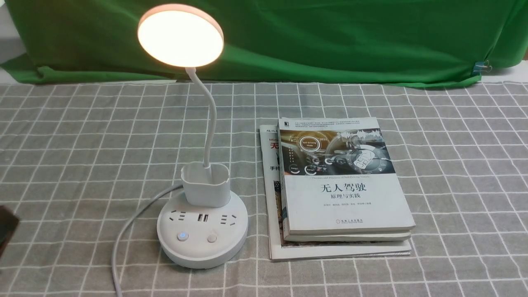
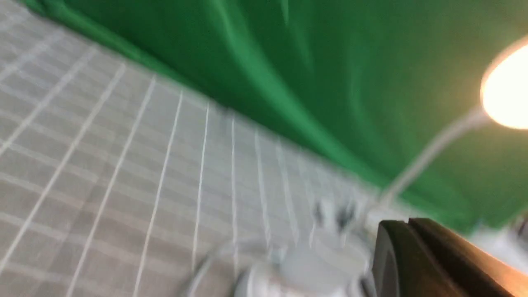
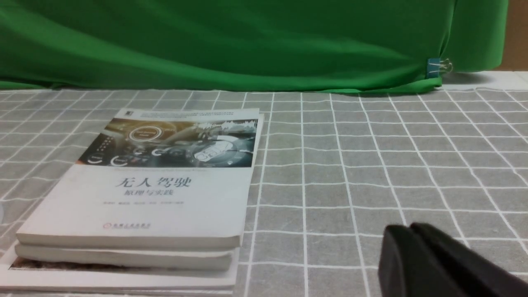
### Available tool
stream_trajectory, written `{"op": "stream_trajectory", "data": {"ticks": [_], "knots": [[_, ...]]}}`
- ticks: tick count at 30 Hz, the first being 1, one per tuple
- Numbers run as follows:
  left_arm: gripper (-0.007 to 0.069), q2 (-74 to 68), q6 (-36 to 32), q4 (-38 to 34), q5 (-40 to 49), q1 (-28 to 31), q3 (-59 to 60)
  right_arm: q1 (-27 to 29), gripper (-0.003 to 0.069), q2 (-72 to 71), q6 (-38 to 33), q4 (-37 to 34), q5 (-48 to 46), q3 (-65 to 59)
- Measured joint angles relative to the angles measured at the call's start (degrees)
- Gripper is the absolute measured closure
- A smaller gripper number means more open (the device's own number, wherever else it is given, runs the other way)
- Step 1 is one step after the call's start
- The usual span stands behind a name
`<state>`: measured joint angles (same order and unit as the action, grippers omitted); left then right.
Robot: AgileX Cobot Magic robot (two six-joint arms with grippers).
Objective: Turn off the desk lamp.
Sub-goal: Use the left arm to press the button switch on the lamp holder
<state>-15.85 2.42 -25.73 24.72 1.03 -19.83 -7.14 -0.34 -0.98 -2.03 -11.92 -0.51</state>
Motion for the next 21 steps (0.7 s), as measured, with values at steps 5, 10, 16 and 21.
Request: {"op": "stream_trajectory", "data": {"ticks": [5,10,16,21], "knots": [[0.0623,-17.68,-5.17,5.03,16.5,0.0,-13.3,0.0,0.0624,0.0,0.0,0.0,0.0,0.0],[0.0623,-37.16,-11.82,5.74,25.48,-3.16,-22.9,0.0,0.0624,0.0,0.0,0.0,0.0,0.0],[0.0623,-52.18,-10.05,11.74,26.52,-14.97,-28.15,0.0,0.0624,0.0,0.0,0.0,0.0,0.0],[0.0623,-62.96,-5.86,14.45,26.81,-26.56,-33.27,0.0,0.0624,0.0,0.0,0.0,0.0,0.0]]}}
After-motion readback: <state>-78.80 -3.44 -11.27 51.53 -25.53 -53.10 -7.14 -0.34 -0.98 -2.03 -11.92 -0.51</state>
